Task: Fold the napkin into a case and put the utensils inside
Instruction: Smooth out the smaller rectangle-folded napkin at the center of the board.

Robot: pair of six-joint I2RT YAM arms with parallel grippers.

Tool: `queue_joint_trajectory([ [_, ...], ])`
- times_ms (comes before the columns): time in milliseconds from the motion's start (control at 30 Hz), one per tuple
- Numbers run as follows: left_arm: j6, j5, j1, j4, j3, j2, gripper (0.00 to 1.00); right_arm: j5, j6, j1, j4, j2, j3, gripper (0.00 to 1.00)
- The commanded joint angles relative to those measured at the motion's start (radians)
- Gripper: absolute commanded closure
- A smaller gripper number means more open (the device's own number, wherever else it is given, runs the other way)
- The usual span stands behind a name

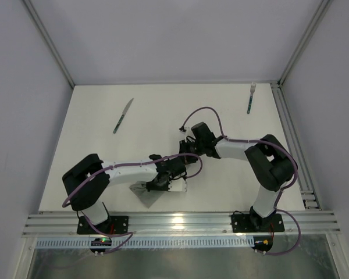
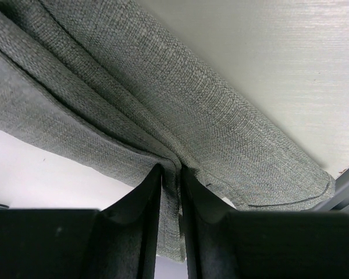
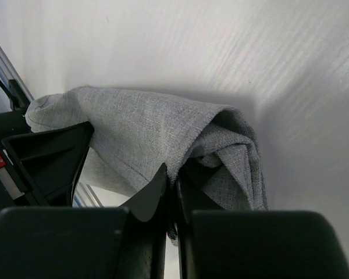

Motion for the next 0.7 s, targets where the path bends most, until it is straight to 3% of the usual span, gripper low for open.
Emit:
queue_joint_trajectory([
  [0,-0.014,-0.008,-0.002,0.005,0.008,-0.047,0.77,-0.032,0.035,-0.026,0.084,0.003,0.005,0.94],
  [233,-0.046,0.045,-0.004,-0.136,0.152,-0.108,0.44,-0.052,0.066,-0.061,0.158,0.012,-0.030,0.97],
  [333,-0.045,0.059,-0.007,-0.184,0.198,-0.151,0.37,-0.052,0.072,-0.062,0.175,0.015,-0.038,0.97],
  [467,-0.043,0.074,-0.054,-0.198,0.205,-0.187,0.36,-0.053,0.087,-0.062,0.213,0.015,-0.056,0.97],
  [667,-0.084,0.107,-0.220,-0.173,0.098,-0.130,0.40,-0.052,0.092,-0.064,0.244,0.001,-0.072,0.97],
])
